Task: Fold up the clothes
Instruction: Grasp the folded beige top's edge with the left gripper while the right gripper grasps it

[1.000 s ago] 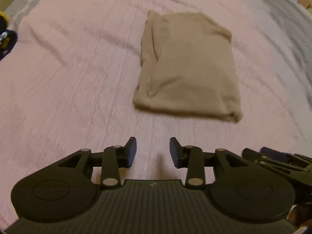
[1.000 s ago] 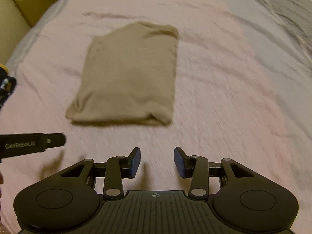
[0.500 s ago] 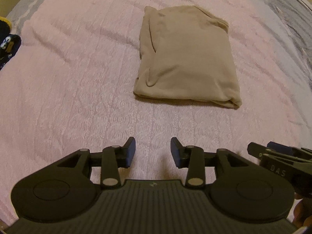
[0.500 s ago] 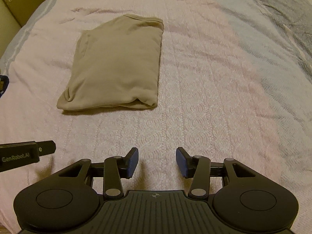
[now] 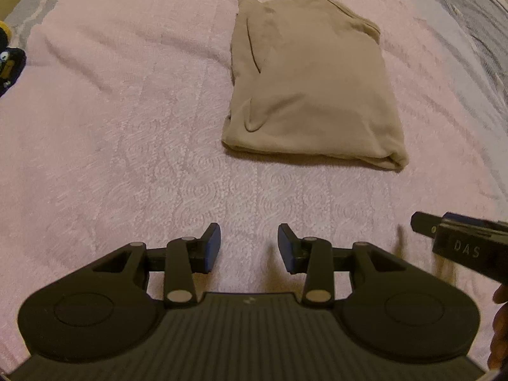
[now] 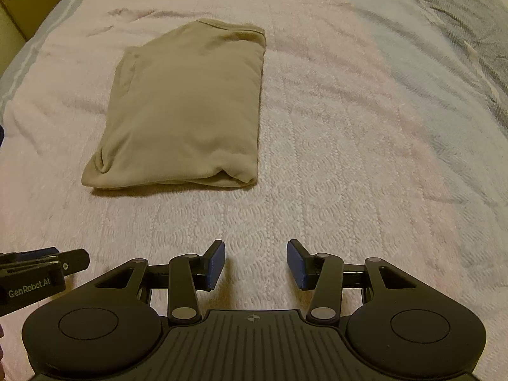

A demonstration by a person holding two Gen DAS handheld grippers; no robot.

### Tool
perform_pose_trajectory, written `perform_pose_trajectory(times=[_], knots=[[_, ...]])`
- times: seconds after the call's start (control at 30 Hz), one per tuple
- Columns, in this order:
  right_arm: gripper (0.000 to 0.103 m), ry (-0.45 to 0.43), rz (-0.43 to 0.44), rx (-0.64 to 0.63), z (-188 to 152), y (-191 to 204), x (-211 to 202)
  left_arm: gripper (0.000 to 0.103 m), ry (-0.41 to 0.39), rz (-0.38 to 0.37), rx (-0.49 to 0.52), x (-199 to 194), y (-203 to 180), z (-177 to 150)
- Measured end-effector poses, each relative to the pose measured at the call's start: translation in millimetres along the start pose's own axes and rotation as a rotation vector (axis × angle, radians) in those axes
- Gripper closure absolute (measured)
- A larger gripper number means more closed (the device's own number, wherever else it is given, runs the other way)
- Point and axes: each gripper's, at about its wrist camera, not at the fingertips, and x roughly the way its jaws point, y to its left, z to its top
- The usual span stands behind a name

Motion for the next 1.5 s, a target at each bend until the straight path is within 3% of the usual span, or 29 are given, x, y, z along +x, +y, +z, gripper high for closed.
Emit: perform_pose_trajectory(times=[0.13,0.3,0.37,0.4,0.43,0.57,0.73,0.97,1.03,1.1,1.17,1.27,1.33,1.5], knots=[[0.056,-0.035,0.038,0.024,3.5,-10.8,1.2,0.067,-0.053,-0.14,-0.099,1.3,26.3,10.3],[0.056,-0.204,0.235,0.214,18.1,-60.2,-6.3,0.059,-0.16,-0.32,-0.273,8.3,83.6,37.7],[0.048,-0.2,0.318,0.312,28.2,-82.3,3.3,0.053,-0.188,-0.361,-0.317,16.6,101.3,50.1],[0.037,-0.185,0.358,0.36,33.6,-92.5,11.1,0.051,-0.191,-0.381,-0.344,23.7,109.4,56.6],[0.033,-0.169,0.393,0.399,38.4,-100.2,19.5,0.051,-0.185,-0.409,-0.373,33.2,116.6,64.7],[0.033,-0.12,0.496,0.483,56.2,-117.4,51.6,0.046,-0.127,-0.54,-0.445,74.3,133.7,90.6],[0.033,-0.095,0.564,0.464,77.2,-113.6,89.1,0.045,-0.069,-0.651,-0.432,115.4,130.3,113.7],[0.033,-0.079,0.665,0.487,96.4,-104.2,128.5,0.045,-0.025,-0.79,-0.395,143.0,120.0,131.3],[0.033,-0.097,0.709,0.546,100.4,-102.6,140.2,0.048,-0.009,-0.827,-0.372,150.5,114.0,134.3],[0.033,-0.108,0.748,0.587,101.8,-100.0,151.5,0.066,0.015,-0.835,-0.349,159.9,106.0,136.9],[0.037,-0.112,0.759,0.597,102.5,-95.2,156.9,0.075,0.031,-0.846,-0.336,165.3,101.5,138.0],[0.062,-0.105,0.732,0.576,101.0,-90.4,155.6,0.087,0.037,-0.893,-0.349,165.3,108.5,136.1],[0.078,-0.102,0.738,0.597,96.5,-92.7,151.9,0.089,0.031,-0.921,-0.331,159.3,109.8,135.6],[0.083,-0.138,0.726,0.643,86.6,-85.3,115.0,0.091,0.029,-0.953,-0.289,127.4,113.0,135.8]])
